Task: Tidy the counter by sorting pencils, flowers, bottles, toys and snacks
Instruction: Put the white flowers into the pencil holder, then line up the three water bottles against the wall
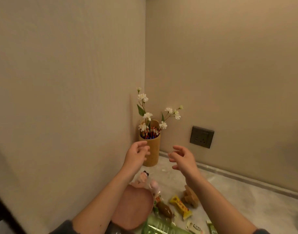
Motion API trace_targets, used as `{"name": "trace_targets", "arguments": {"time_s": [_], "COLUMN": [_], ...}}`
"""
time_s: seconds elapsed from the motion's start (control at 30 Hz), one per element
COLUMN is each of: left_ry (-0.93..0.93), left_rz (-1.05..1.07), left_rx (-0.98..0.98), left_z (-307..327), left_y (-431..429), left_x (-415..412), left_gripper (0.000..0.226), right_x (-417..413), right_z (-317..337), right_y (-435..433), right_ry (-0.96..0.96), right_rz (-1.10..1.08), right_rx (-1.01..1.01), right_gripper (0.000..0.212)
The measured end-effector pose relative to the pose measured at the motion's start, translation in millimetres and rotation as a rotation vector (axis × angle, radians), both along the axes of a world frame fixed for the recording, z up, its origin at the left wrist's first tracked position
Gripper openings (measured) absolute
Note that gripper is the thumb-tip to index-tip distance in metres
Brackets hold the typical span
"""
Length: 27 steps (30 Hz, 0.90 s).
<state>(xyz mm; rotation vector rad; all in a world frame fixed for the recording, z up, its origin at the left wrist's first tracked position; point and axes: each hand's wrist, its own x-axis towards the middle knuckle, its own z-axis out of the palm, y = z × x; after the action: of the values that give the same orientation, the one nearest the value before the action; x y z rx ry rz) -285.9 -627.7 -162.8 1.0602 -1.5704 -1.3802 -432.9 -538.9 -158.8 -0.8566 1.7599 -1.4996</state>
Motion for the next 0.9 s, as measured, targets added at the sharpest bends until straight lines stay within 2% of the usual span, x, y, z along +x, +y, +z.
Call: {"name": "trace_targets", "arguments": {"time_s": [0.33, 0.6, 0.9], "left_ry": [0.043, 0.028, -0.014], "left_rz": [-0.175, -0.353, -0.571], "left_rx": [0.118, 0.14, 0.15], "left_z": [4.3, 7.4, -6.4], "left_y": [80.7, 144.2, 238.2], "left_x": [-5.4, -45.9, -124.9], "left_gripper": [0.021, 0.022, 0.022], "right_x": [-10.6, -42.8, -90.4], "right_z": [16.2, 20.7, 6.0], "right_y": [86.9, 175.8, 290.6], "right_ry": [0.06, 0.064, 0.158], "right_rz": [-0.007, -0.135, -0.348], "right_rx": [-0.003, 0.005, 0.06], "right_gripper": [0.032, 0.023, 0.024]}}
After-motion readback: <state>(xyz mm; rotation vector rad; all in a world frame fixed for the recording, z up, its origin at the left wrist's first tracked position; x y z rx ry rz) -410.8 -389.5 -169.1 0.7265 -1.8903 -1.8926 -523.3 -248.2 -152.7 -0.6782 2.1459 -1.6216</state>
